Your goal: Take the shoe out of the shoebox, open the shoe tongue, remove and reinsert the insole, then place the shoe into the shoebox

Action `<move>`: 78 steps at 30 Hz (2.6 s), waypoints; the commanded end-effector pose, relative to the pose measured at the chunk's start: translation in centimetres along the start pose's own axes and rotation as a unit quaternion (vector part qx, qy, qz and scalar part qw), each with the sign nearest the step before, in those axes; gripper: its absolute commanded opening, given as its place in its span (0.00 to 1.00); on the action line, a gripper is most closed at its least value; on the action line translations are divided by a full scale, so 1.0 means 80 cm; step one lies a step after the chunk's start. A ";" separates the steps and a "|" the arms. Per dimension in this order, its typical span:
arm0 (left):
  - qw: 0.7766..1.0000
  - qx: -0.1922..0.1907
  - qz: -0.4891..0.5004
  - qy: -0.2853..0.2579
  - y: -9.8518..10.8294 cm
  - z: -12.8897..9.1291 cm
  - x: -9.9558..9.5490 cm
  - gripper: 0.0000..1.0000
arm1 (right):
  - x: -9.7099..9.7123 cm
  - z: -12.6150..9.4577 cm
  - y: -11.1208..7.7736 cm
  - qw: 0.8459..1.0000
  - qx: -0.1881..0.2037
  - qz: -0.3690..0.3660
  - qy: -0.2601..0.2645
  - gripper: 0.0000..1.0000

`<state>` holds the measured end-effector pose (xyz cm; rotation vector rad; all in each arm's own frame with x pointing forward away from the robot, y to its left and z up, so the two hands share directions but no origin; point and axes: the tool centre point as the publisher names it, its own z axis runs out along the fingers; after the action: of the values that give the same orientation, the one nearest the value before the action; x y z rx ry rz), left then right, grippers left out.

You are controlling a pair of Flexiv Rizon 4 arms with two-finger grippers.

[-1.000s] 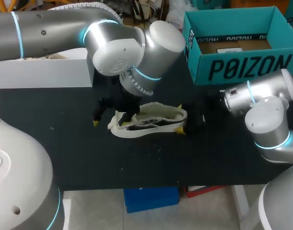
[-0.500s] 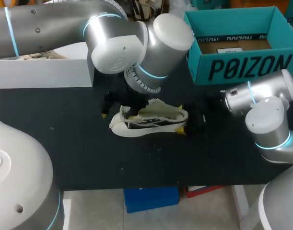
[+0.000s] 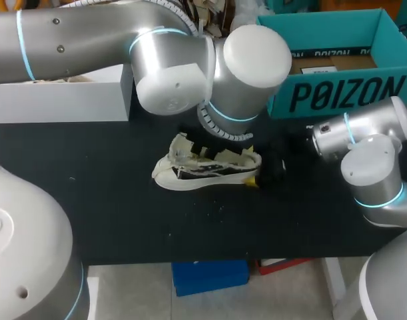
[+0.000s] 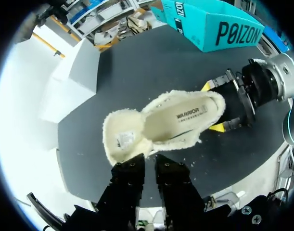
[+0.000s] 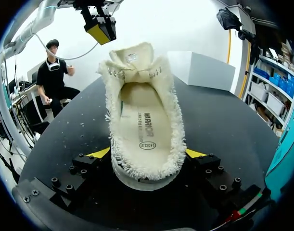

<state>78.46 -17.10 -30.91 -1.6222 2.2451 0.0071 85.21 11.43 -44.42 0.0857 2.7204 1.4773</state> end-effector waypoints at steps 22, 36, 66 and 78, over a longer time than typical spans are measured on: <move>0.813 0.041 0.500 0.296 -0.029 0.022 -0.005 0.00 | -0.003 0.000 -0.002 1.000 0.001 0.001 0.000 0.00; 0.746 -0.035 0.589 0.309 -0.044 0.022 -0.013 0.00 | -0.003 0.000 -0.002 1.000 0.001 0.001 0.000 0.00; 0.717 -0.025 0.576 0.391 -0.054 0.057 0.023 0.00 | -0.003 0.000 -0.002 1.000 0.001 0.001 0.000 0.00; 0.714 -0.033 0.574 0.400 -0.048 0.077 0.038 0.00 | -0.003 0.000 -0.002 1.000 0.001 0.001 0.000 0.00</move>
<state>82.82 -19.41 -36.11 0.1368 3.5356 -0.3495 85.22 11.41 -44.41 0.0859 2.7202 1.4776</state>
